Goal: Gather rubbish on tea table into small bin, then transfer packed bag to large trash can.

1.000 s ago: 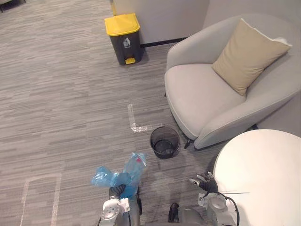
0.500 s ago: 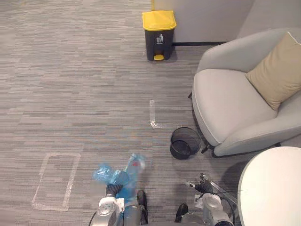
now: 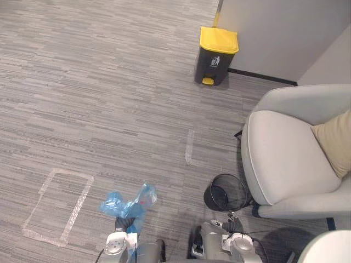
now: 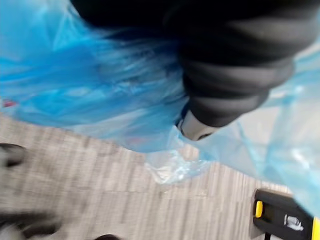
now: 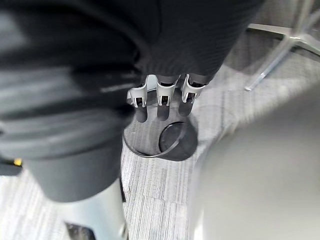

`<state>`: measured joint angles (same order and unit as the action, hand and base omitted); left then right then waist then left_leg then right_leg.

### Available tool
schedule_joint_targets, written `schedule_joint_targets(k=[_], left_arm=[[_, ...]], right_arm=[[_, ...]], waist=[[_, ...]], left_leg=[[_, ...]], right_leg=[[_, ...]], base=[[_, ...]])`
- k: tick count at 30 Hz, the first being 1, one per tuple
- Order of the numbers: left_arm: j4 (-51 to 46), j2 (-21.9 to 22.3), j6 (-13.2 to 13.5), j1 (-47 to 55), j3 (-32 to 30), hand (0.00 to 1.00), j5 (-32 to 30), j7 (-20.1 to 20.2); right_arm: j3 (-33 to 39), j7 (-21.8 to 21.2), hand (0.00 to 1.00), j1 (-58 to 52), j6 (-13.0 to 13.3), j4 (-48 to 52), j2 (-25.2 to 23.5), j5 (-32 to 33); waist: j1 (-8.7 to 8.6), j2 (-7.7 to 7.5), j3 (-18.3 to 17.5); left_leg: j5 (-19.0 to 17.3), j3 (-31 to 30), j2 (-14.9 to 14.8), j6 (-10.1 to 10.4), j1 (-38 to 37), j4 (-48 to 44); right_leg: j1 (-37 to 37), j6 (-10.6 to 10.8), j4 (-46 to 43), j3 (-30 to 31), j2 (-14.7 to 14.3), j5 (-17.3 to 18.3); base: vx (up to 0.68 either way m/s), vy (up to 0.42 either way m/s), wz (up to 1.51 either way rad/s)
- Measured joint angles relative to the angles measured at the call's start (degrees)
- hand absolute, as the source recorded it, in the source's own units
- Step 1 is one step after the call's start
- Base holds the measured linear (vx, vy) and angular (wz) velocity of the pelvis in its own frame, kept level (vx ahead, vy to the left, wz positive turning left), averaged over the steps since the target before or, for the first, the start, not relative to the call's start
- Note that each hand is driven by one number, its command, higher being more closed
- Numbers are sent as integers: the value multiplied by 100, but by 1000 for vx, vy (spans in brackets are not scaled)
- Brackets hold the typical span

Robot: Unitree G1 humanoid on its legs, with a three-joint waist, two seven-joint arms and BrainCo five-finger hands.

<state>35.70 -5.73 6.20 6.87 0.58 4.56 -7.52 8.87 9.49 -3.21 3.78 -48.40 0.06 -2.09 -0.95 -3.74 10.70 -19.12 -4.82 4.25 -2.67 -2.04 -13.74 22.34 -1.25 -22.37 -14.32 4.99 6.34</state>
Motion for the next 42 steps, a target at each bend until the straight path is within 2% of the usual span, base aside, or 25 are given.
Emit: schedule_joint_targets(k=[1, 4, 5, 7, 9, 12, 14, 15, 16, 19, 20, 21, 22, 24, 26, 29, 30, 31, 32, 34, 35, 37, 38, 40, 42], left_arm=[[14, 51, 0, -4, 3, 100, 1, 0], [-53, 259, -7, -92, -33, 100, 7, 3], [-130, 359, -8, -34, -119, 100, 11, 15], [-344, 491, -2, 70, -197, 100, 18, 27], [-437, 524, -2, 47, -193, 100, 19, 49], [-537, 544, -5, 27, -265, 100, 8, 68], [-490, 635, -5, 59, -286, 100, 8, 72], [-441, 642, -1, 58, -300, 100, 7, 72], [-252, 545, -34, -127, -328, 100, 7, 54], [-402, 536, -34, -157, -306, 100, 8, 38], [-456, 528, -34, -69, -264, 100, 9, 35], [-493, 487, -37, 37, -164, 100, 10, 28], [-497, 467, -39, 51, -125, 100, 10, 26], [-506, 428, -41, 34, -66, 100, 30, -8], [-514, 436, -40, 38, -67, 100, 72, -10], [-415, 421, -31, 1, -118, 100, 120, -6], [-148, 384, -29, -127, -190, 100, 130, -12], [-37, 283, -29, -157, -184, 100, 129, -9], [260, 309, -48, -251, -180, 100, 126, -9], [278, 314, -41, -284, -190, 100, 122, -10], [273, 338, -42, -297, -193, 100, 122, -10], [94, 477, -44, -223, -197, 100, 120, 3], [-37, 535, -36, -147, -202, 100, 122, 5], [-347, 647, -30, -36, -262, 100, 127, 40], [-453, 671, -30, -46, -301, 100, 130, 44]], right_arm=[[63, -2, 0, -30, 4, 21, 12, 44], [78, -9, 0, 53, 1, 293, 21, 73], [-26, -6, 0, 57, 9, 434, -9, 107], [-103, -12, 0, 140, 27, 534, -80, 220], [-79, -9, 0, 254, 33, 545, -180, 230], [-55, 11, 0, 263, 23, 650, -231, 227], [101, 37, 0, 184, 11, 618, -160, 227], [139, 45, 0, 175, 7, 553, -136, 226], [199, 57, 0, 204, -62, 375, -244, 229], [199, 45, 0, 94, -69, 409, -323, 217], [186, 34, 0, 86, -88, 432, -358, 209], [94, 8, 0, 71, -94, 484, -356, 201], [83, 4, 0, 69, -94, 492, -356, 201], [-18, 11, 0, 79, -96, 493, -355, 196], [-19, 13, 0, 92, -100, 493, -355, 194], [-12, 17, 0, 111, -100, 431, -338, 184], [-33, 15, 0, 201, -105, 313, -288, 157], [-61, 17, 0, 213, -102, 226, -248, 123], [-56, 16, 0, 292, -106, 97, -98, 22], [19, 17, 0, 405, -103, 38, 25, -12], [109, 24, 0, 394, -112, 31, 34, -11], [48, 28, 0, 205, -132, 128, 9, 1], [-11, 30, 0, 178, -130, 237, -8, 13], [-91, 27, 0, 259, -93, 337, -110, 77], [-103, 34, 0, 320, -92, 468, -182, 98]], waist=[[-52, 97, -3], [-14, 264, 3], [3, 277, 29], [131, 251, 42], [252, 185, 38], [458, 119, 86], [455, 350, 46], [456, 353, 62], [408, 101, 49], [455, 61, 43], [485, 69, 50], [469, 107, 70], [443, 125, 80], [345, 140, 86], [338, 187, 122], [245, 211, 140], [150, 191, 135], [114, 106, 111], [58, 335, 140], [89, 407, 131], [60, 448, 151], [70, 460, 176], [116, 451, 188], [189, 400, 219], [319, 386, 228]], left_leg=[[-37, -76, -87, 74, -136, -5], [364, 468, -367, 910, 254, -1577], [708, 743, -562, 929, 580, -2584], [326, 1405, -1010, 546, 1141, -3932], [79, 1732, -1168, 252, 1668, -3996], [77, 1640, -1266, 348, 2445, -2938], [1235, 1166, -1306, 640, 2510, -908], [1732, 1167, -1316, 678, 2479, -907], [1435, 1379, -1048, 590, 2386, -922], [882, 1731, -976, 427, 2229, -1225], [650, 1937, -955, 369, 1949, -1261], [434, 2195, -941, 321, 1485, -1226], [369, 2241, -938, 308, 1357, -1218], [220, 2369, -858, 290, 825, -929], [145, 2462, -858, 358, 428, -598], [30, 2466, -877, 460, -8, -255], [33, 2445, -883, 470, -277, 8], [26, 2358, -814, 548, -409, 115], [-10, 2030, -961, 644, -520, 151], [226, 1599, -1049, 872, -415, -96], [329, 1445, -1108, 897, -402, -398], [976, 1319, -1394, 1016, 164, -2465], [1037, 1347, -1511, 1040, 406, -3123], [568, 1627, -1711, 696, 1224, -4373], [381, 1729, -1781, 549, 1732, -4330]], right_leg=[[-135, -200, -18, -110, -38, -102], [-841, -386, 291, -410, -244, 78], [-1285, -400, 582, -351, -339, 88], [-1985, -501, 981, -22, -522, 165], [-2346, -500, 1177, 193, -488, 203], [-2598, -225, 1222, 556, -253, 386], [-2864, 336, 1260, 788, -171, 839], [-2919, 430, 1256, 890, -155, 930], [-2911, 467, 1254, 997, 167, 938], [-2739, 523, 663, 1243, 441, 807], [-2507, 699, -92, 1366, 570, 753], [-1913, 1072, -1578, 1544, 691, 533], [-1721, 1104, -2091, 1562, 703, 526], [-808, 859, -3527, 1171, 738, 681], [-257, 572, -3466, 587, 732, 855], [221, 451, -2332, -61, 620, 903], [264, 393, -914, -248, 403, 556], [204, 187, -312, -246, 297, 6], [28, -221, -247, -283, 118, -249], [-27, -278, -432, -362, 95, 133], [-204, -263, -465, -469, 95, 288], [-1100, -245, -87, -612, 1, 441], [-1345, -284, 55, -582, -47, 467], [-1959, -277, 463, -331, -119, 656], [-2156, -214, 620, -105, -141, 701]], base=[[631, -144, 83], [679, -127, 29], [604, -74, -13], [545, 1, -32], [409, 59, -54], [467, 172, -80], [477, 300, -65], [426, 327, -32], [398, 311, -25], [363, 274, -50], [374, 266, -90], [369, 242, -86], [429, 233, -60], [388, 91, -13], [422, 10, -17], [452, -92, 1], [501, -150, 20], [642, -158, 26], [540, -118, 9], [520, -153, 13], [520, -191, 48], [549, -151, 31], [444, -36, -19], [387, 33, -41], [339, 128, -70]])
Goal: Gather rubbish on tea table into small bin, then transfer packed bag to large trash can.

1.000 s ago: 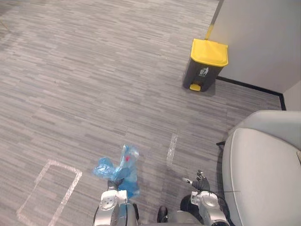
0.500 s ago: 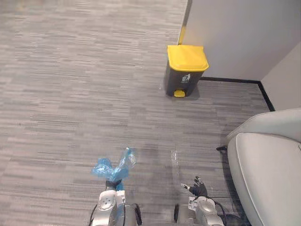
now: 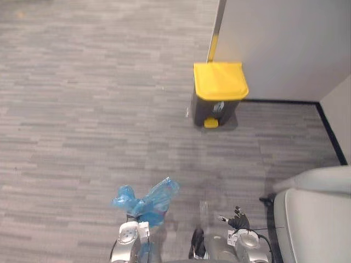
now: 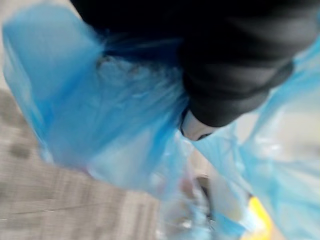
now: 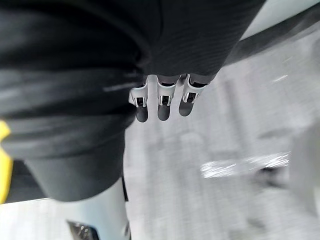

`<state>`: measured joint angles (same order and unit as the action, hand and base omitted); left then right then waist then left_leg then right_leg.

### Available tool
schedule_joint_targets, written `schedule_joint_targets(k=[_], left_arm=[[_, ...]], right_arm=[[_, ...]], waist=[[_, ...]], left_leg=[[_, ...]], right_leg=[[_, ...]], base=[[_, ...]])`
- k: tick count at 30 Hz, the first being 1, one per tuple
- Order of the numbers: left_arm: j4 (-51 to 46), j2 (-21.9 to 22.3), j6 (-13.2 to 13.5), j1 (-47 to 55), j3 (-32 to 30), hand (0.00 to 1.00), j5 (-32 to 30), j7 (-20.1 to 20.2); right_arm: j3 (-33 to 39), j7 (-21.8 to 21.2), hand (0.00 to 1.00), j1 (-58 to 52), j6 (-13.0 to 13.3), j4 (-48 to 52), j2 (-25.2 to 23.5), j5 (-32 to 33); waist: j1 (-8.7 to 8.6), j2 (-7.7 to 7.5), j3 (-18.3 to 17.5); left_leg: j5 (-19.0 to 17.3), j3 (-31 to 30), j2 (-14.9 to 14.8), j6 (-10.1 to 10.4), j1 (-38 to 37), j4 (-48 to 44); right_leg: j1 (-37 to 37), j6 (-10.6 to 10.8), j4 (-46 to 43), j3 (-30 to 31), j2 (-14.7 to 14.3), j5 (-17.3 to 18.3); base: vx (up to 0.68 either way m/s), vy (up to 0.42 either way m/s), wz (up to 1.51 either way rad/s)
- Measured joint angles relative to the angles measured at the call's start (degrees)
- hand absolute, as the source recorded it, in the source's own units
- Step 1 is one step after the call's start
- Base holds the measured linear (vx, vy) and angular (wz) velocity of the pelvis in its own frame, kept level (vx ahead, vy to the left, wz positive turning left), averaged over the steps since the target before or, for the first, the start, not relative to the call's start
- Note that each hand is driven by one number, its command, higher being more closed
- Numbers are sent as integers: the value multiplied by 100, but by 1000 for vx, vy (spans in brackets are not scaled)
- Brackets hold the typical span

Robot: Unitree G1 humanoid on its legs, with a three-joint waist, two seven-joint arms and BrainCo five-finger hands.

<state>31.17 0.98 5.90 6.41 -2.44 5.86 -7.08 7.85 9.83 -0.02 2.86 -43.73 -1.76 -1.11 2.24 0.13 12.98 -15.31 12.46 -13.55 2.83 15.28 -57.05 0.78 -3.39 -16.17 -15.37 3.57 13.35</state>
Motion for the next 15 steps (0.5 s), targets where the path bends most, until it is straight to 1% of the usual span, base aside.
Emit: schedule_joint_targets(k=[1, 2, 3, 4, 5, 6, 7, 8, 9, 10, 11, 12, 13, 14, 15], left_arm=[[-35, 2, 1, 1, -38, 100, -1, 1], [-44, 0, 2, -7, -56, 100, -2, 1], [-27, 15, -1, 12, -55, 100, -2, 4], [-20, 41, -1, 23, -58, 100, -4, 5], [123, 86, -3, -1, -97, 100, -4, 7], [234, 45, -10, -85, -118, 100, -2, -9], [233, 39, 0, -103, -113, 100, -3, -9], [229, -21, 8, -151, -109, 100, -3, -6], [236, -30, 4, -135, -90, 100, -4, -5], [237, -31, 4, -134, -91, 100, -4, -5], [297, -25, -11, -108, -84, 100, -1, -27], [312, -47, -10, 3, -42, 100, -1, -29], [334, -79, -13, 3, -2, 100, -1, -31], [341, -147, -29, 79, 80, 100, -1, -35], [341, -190, -35, 135, 119, 100, -1, -43]], right_arm=[[0, 9, 0, 20, 8, 27, -49, -1], [-3, 15, 0, 20, 7, 26, -53, -1], [-7, 18, 0, 40, 6, 30, -56, -1], [7, 31, 0, 8, 4, 29, -45, -1], [119, 39, 0, -27, -41, -57, -39, 1], [95, 29, 0, -90, -71, -50, -92, -1], [99, 31, 0, -95, -69, -52, -104, -1], [101, 31, 0, -105, -69, -63, -109, -3], [107, 31, 0, -45, -68, -70, -89, -8], [107, 31, 0, -43, -67, -70, -89, -8], [110, 25, 0, -8, -58, -68, -88, -68], [107, 21, 0, -36, -59, -72, -101, -113], [96, 16, 0, -72, -58, -62, -109, -117], [96, 10, 0, -175, -61, -59, -114, -124], [95, 10, 0, -274, -63, -55, -110, -124]], waist=[[139, -39, 5], [171, -64, 15], [169, -23, 24], [166, 13, 8], [213, -54, 31], [172, -179, -33], [183, -194, -47], [236, -245, -67], [250, -243, -67], [250, -243, -67], [261, -218, -69], [262, -180, -68], [268, -186, -70], [263, -189, -70], [218, -183, -89]], left_leg=[[-118, 16, 23, -61, 310, 535], [-120, 8, 70, -62, 422, 938], [-41, -107, 166, -81, 562, 1801], [104, -167, 197, -87, 585, 2262], [641, -141, 366, 83, 401, 2956], [662, 7, 555, 51, 260, 3186], [643, 5, 612, 25, 239, 3190], [603, -43, 764, -39, 244, 3118], [483, -16, 847, -192, 207, 3003], [474, -14, 850, -196, 203, 2999], [224, 178, 912, -249, -149, 3135], [12, 246, 931, -246, -446, 3296], [-56, 309, 952, -257, -584, 3324], [-184, 375, 1012, -286, -887, 3386], [-277, 378, 1037, -289, -1138, 3452]], right_leg=[[-122, 59, 78, 214, 33, 24], [-192, 175, 110, 308, 87, 86], [-290, 409, 79, 408, 186, 215], [-299, 517, 28, 454, 206, 288], [-311, 808, -84, 722, 326, 491], [-401, 841, 201, 797, 435, 394], [-404, 832, 341, 812, 428, 289], [-433, 792, 543, 812, 472, 86], [-489, 854, 547, 884, 580, 30], [-490, 857, 542, 889, 584, 28], [-344, 977, -119, 1112, 728, 31], [-17, 1176, -1080, 1190, 798, 40], [278, 1335, -1753, 1235, 873, -45], [792, 1496, -2975, 1304, 1020, -246], [1146, 1372, -3709, 1232, 1087, -179]], base=[[338, 182, -92], [362, 235, -85], [298, 226, -44], [443, 405, -52], [382, 331, -33], [384, 303, -31], [348, 188, -9], [377, 208, -23], [360, 207, -20], [302, 174, -42], [287, 177, -49], [264, 160, -59], [235, 120, -41], [245, 75, -19], [271, 48, -6]])
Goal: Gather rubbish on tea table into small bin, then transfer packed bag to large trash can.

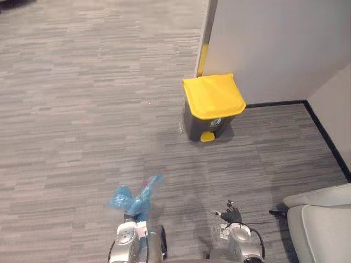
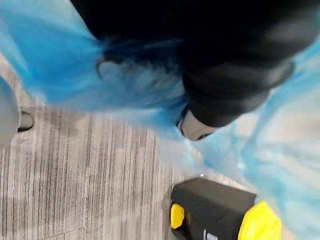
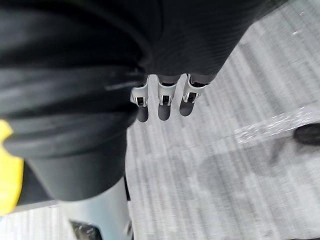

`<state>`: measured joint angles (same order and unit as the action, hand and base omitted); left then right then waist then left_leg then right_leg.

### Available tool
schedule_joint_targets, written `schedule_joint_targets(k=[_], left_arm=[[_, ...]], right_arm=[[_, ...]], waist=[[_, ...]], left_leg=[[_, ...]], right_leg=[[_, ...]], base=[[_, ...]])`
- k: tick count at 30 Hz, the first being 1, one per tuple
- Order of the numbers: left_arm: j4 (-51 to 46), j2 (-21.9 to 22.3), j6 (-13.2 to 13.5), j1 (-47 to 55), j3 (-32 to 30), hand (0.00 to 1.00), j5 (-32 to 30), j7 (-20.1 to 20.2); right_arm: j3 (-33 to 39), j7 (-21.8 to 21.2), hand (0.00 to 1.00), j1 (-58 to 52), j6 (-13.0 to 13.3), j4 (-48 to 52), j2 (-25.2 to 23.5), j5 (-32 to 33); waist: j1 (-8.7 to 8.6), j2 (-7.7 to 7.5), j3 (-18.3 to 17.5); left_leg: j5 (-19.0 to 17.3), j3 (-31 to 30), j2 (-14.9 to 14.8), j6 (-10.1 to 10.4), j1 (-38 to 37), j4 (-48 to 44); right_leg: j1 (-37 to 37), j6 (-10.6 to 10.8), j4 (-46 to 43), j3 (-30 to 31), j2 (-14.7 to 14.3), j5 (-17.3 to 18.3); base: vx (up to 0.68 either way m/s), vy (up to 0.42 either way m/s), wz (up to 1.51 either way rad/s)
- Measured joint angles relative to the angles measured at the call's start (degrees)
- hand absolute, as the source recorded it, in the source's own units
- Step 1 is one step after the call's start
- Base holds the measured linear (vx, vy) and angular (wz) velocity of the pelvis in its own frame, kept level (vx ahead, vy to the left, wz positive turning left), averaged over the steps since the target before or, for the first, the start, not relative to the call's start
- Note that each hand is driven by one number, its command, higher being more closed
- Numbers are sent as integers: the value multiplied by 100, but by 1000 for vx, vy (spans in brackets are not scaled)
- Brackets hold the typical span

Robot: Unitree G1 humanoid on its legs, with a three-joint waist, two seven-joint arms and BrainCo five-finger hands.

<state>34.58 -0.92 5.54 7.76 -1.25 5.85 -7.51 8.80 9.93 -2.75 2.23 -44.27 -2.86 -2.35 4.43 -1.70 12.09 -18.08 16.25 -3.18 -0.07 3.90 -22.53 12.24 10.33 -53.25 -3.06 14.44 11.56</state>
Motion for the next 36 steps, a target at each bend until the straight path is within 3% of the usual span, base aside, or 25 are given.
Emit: schedule_joint_targets(k=[2, 4, 5, 6, 7, 8, 9, 10, 12, 14, 15, 16, 17, 18, 20, 21, 23, 24, 27, 30, 36], left_arm=[[-2, -30, 3, 17, -8, 100, 12, -9], [-1, -41, 4, -4, -7, 100, 68, -8], [-1, -34, 4, -17, -6, 100, 79, -6], [44, -24, 19, -78, -12, 100, 100, -5], [204, -71, 35, -159, -9, 100, 100, -1], [268, -107, 34, -178, -10, 100, 101, 0], [551, -98, 16, -280, -31, 100, 102, -8], [665, -95, 21, -361, -78, 100, 98, 7], [734, -37, 26, -417, -81, 100, 95, -2], [729, 4, 27, -460, -73, 100, 93, 13], [680, 94, 27, -494, -80, 100, 93, 30], [645, 128, 27, -504, -80, 100, 93, 38], [534, 222, 28, -473, -74, 100, 94, 72], [414, 285, 34, -413, -46, 100, 95, 137], [278, 303, 33, -428, 5, 100, 95, 167], [175, 306, 37, -447, 14, 100, 93, 183], [184, 302, 33, -490, 5, 100, 85, 196], [228, 335, 30, -475, 21, 100, 85, 203], [376, 156, 24, -488, 69, 100, 64, 208], [560, 30, 21, -449, 67, 100, 22, 168], [719, -177, 11, -275, 43, 100, -25, 130]], right_arm=[[1, 0, 0, -134, -10, 0, -9, 2], [5, -2, 0, -21, -4, 52, -9, -1], [8, -2, 0, -4, -4, 49, -5, -1], [6, -4, 0, 48, 2, -38, 21, -2], [4, -7, 0, 67, 3, -110, 30, -2], [2, -7, 0, 74, 7, -184, 34, -3], [6, -16, 0, 185, 3, -304, 125, -5], [62, -7, 0, 422, 2, -444, 229, -17], [185, -4, 0, 419, -1, -528, 319, -14], [237, -6, 0, 339, -18, -614, 322, -14], [236, -6, 0, 245, -29, -583, 300, -5], [218, -6, 0, 215, -30, -578, 305, -6], [163, -6, 0, 167, -30, -528, 291, 11], [108, -7, 0, 146, -26, -379, 263, 23], [120, -4, 0, 149, 4, -355, 238, 26], [141, -2, 0, 149, 1, -344, 228, 28], [269, 24, 0, 122, 0, -314, 168, 68], [345, 22, 0, 43, 2, -257, 183, 82], [410, 10, 0, -63, -24, -304, -15, 116], [409, 7, 0, -21, -19, -314, -23, 114], [407, 6, 0, 62, -29, -643, 74, 62]], waist=[[-99, 10, -7], [-153, 36, 4], [-167, 39, 6], [-178, 68, 23], [-201, 41, 17], [-233, -27, -17], [-287, 66, 7], [-251, 132, 25], [-278, 166, 18], [-310, 246, 35], [-355, 264, 41], [-360, 266, 42], [-341, 280, 47], [-285, 296, 46], [-260, 254, 44], [-225, 230, 48], [-164, 245, 46], [-166, 386, -38], [-146, 17, -170], [-127, -8, -194], [-109, 5, -197]], left_leg=[[-77, -29, 4, 41, -325, 202], [-195, -30, -77, 120, -577, 382], [-223, -30, -117, 164, -628, 403], [-268, -21, -241, 277, -808, 490], [-287, -52, -278, 353, -1016, 658], [-292, -119, -222, 402, -1072, 718], [-306, -376, -303, 464, -1224, 868], [-12, -780, -300, 350, -1197, 967], [227, -1029, -311, 436, -1302, 925], [301, -1185, -435, 523, -1228, 484], [436, -1220, -561, 682, -925, -394], [556, -1208, -619, 708, -765, -808], [1091, -1183, -779, 724, -333, -1941], [889, -1026, -997, 635, 53, -2769], [411, -730, -1118, 511, 590, -2956], [256, -581, -1124, 441, 809, -2549], [303, -421, -1074, 401, 905, -1308], [942, -474, -1012, 485, 847, -119], [1051, -354, -541, 420, 530, 405], [1058, -197, -323, 402, 331, 641], [1004, -126, -266, 342, 212, 750]], right_leg=[[469, -288, -362, -375, 8, 170], [930, -594, 83, -974, -21, 377], [1015, -607, 268, -1090, -56, 383], [1169, -680, 1086, -1330, -223, 286], [1189, -726, 2183, -1373, -417, -97], [1147, -772, 2648, -1327, -491, -435], [980, -1186, 2797, -1279, -673, -947], [1002, -1274, 2705, -1227, -758, -815], [947, -1312, 2442, -1229, -737, -489], [666, -1312, 2513, -1430, -772, -288], [334, -1282, 2707, -1567, -836, -214], [194, -1273, 2805, -1593, -868, -200], [-225, -1281, 3120, -1631, -939, -191], [-522, -1308, 3352, -1627, -984, -165], [-771, -1255, 3577, -1602, -975, -147], [-852, -1189, 3646, -1565, -937, -174], [-964, -1062, 3661, -1496, -888, -155], [-1023, -864, 3632, -1479, -971, -78], [-1063, -620, 3919, -1051, -684, -87], [-1183, -462, 4192, -820, -540, -184], [-1169, -452, 4242, -585, -552, -244]], base=[[330, -32, 6], [311, -97, -2], [344, -161, -3], [390, -196, 3], [417, -209, 10], [356, -180, 17], [431, -171, -1], [410, -169, -3], [445, -207, 8], [381, -165, 35], [169, -74, 33], [334, -85, 30], [249, 12, 1], [291, 19, -5], [218, 56, -12], [255, 122, -20], [234, 194, -17], [223, 203, -9], [196, 155, 3], [124, 119, -15], [59, 13, -18]])
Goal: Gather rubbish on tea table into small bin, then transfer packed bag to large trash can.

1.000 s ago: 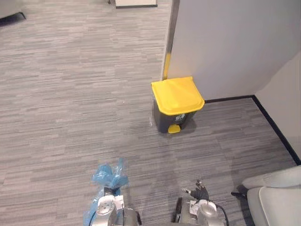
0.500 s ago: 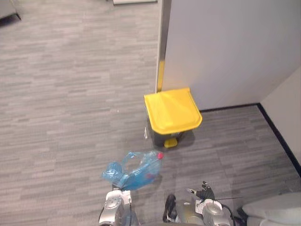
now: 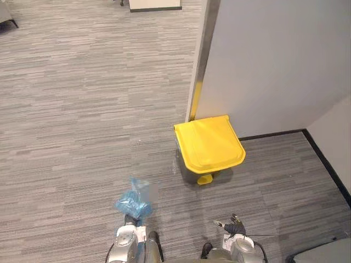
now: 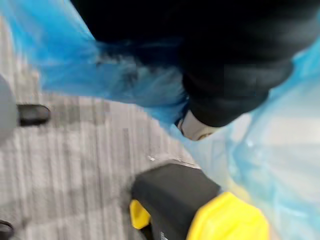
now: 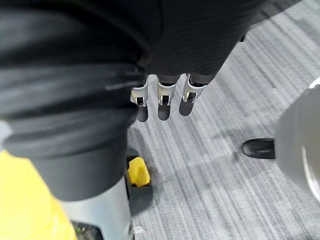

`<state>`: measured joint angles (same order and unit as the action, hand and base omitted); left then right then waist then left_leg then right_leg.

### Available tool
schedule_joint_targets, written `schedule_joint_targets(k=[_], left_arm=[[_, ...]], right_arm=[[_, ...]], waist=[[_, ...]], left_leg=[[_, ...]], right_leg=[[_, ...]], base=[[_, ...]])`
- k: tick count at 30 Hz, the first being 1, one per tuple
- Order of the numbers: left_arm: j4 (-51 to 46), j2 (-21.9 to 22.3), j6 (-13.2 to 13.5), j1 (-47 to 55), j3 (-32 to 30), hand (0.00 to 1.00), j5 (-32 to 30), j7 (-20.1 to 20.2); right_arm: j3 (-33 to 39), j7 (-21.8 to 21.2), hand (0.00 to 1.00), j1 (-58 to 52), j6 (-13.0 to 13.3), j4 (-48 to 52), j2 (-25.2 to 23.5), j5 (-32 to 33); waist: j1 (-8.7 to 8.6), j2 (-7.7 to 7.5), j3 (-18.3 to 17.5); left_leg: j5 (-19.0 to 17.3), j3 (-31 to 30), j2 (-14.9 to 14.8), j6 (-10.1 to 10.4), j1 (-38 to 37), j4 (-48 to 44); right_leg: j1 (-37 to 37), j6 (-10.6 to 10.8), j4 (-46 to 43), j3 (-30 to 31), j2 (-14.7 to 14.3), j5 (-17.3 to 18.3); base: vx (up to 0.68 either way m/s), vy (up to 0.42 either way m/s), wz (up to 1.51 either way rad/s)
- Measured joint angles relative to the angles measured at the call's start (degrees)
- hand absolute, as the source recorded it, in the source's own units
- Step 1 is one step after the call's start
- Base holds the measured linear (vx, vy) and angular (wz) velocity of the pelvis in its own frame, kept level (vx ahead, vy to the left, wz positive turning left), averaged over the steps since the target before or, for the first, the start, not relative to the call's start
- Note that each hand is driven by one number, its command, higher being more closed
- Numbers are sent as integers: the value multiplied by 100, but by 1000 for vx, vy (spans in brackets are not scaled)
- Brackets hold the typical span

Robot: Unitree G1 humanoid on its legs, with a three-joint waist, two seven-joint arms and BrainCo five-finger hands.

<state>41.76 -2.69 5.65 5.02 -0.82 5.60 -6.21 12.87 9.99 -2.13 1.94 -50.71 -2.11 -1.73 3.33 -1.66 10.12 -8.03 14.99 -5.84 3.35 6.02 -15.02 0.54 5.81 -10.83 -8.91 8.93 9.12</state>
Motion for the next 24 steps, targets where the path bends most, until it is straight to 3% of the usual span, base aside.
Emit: schedule_joint_targets(k=[3, 5, 6, 8, 10, 13, 14, 16, 17, 18, 20, 21, 22, 24], left_arm=[[-14, 30, 3, 132, -30, 100, 8, -6], [-39, 108, -2, 154, -25, 100, 14, -6], [-66, 119, -1, 179, -28, 100, 14, -7], [-64, 39, -12, 225, -56, 100, 17, -28], [-61, -39, -13, 184, -53, 100, 27, -34], [-42, -45, -11, -53, -44, 100, 66, -37], [-19, -48, 2, -172, -42, 100, 72, -66], [30, -26, 5, -225, -5, 100, 72, -107], [80, 101, 4, -313, 23, 100, 72, -133], [71, 186, 16, -412, 118, 100, 71, -116], [59, 185, 19, -563, 197, 100, 63, -119], [36, 252, 17, -601, 200, 100, 60, -116], [11, 261, 17, -611, 204, 100, 62, -116], [-60, 248, 14, -664, 250, 100, 65, -118]], right_arm=[[-7, -7, 0, 52, -14, 6, 56, -34], [-6, -18, 0, -16, -25, 44, 131, -52], [-10, -21, 0, -109, -22, 53, 147, -43], [-27, -42, 0, -133, -29, 97, 139, -51], [-10, -39, 0, -136, -25, 125, 112, -51], [89, -31, 0, -43, -23, 259, 134, -38], [101, -11, 0, 25, -39, 246, 139, -39], [108, -6, 0, 7, -52, 245, 161, -30], [175, 4, 0, 104, -61, 235, 328, -47], [219, 0, 0, 152, -52, 279, 441, -40], [427, 5, 0, 142, -36, 424, 443, -9], [505, -12, 0, 148, -50, 435, 474, 18], [517, -10, 0, 150, -50, 435, 473, 18], [552, -10, 0, 168, -86, 450, 452, 47]], waist=[[13, 18, 2], [-23, 32, 59], [-36, 14, 91], [-37, -41, 114], [-47, -96, 151], [-80, -78, 373], [-67, -172, 514], [-76, -221, 537], [-87, 23, 610], [-86, 243, 623], [-162, 218, 613], [-171, 320, 621], [-149, 387, 588], [-125, 364, 554]], left_leg=[[-271, 5, 29, -93, -45, -151], [-648, -129, 78, -164, -171, -387], [-729, -192, 111, -194, -296, -424], [-891, -287, 129, -248, -475, -520], [-1017, -461, 116, -320, -529, -667], [-1350, -742, -62, -170, -540, -1050], [-1576, -834, -61, -68, -642, -1275], [-2017, -1063, -62, 129, -803, -1664], [-2255, -1331, -245, 144, -978, -1733], [-2338, -1580, -375, 163, -1006, -1641], [-2396, -1978, -385, 313, -1026, -1481], [-2396, -2231, -549, 398, -965, -1751], [-2375, -2308, -610, 393, -858, -1924], [-2052, -2358, -906, 576, -587, -2141]], right_leg=[[183, -19, -471, 181, 62, 138], [692, -41, -2021, 192, 284, 230], [996, -185, -2720, 199, 369, 227], [1269, -231, -3075, 78, 403, 513], [1593, -213, -2887, -217, 394, 554], [2162, -30, -1277, -510, 245, -229], [2143, 47, -549, -578, 252, -537], [2132, -22, -461, -377, 235, -669], [2157, -10, -1029, -389, 94, -598], [2366, 37, -1667, -330, -25, -145], [2752, -151, -2571, -191, -40, 273], [2807, -198, -2911, -458, -45, 607], [2853, -221, -3028, -519, -108, 710], [2982, -302, -3293, -741, -286, 1056]], base=[[36, 44, -32], [0, 94, 8], [10, 80, 19], [77, 36, 18], [117, -22, 35], [211, -134, 50], [257, -246, 56], [351, -314, 53], [387, -282, 44], [385, -269, 47], [398, -303, 85], [435, -304, 73], [394, -287, 25], [336, -326, 0]])
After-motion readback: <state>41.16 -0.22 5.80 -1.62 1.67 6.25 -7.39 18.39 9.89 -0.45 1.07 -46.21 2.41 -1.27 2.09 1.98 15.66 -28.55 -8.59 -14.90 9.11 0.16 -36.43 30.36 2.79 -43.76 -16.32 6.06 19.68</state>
